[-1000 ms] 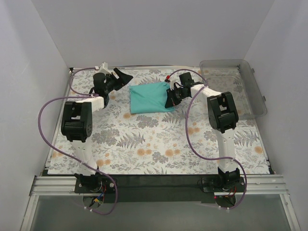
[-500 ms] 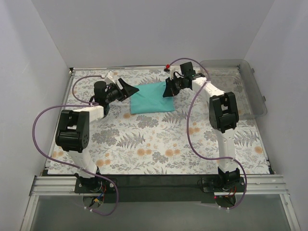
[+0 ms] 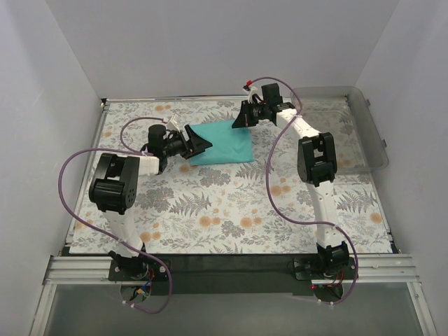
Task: Fold and stack the t-shirts
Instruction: Fold the tshirt
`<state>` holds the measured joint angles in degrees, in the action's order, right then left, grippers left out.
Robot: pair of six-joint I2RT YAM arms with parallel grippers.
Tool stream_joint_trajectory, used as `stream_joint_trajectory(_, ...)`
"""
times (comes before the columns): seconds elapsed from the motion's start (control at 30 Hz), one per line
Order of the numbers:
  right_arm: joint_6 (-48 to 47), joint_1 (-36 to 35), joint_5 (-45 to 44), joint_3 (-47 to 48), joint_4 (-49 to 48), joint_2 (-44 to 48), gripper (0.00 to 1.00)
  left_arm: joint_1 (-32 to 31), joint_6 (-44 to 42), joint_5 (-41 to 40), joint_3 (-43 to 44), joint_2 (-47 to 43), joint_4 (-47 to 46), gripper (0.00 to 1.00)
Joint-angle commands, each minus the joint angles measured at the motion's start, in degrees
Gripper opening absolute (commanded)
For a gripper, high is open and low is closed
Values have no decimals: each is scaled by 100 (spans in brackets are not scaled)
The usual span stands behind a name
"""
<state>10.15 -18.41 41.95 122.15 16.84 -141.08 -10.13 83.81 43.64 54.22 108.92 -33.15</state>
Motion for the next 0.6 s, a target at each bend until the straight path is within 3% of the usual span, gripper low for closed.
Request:
stream_joint_trajectory(0.0, 593, 127, -108, 134, -532, 19, 3, -6, -93, 163, 212, 146, 27, 66)
stream_joint_trajectory(0.57, 909, 602, -688, 582, -629, -631, 1, -15, -242, -13, 282, 489, 519, 66)
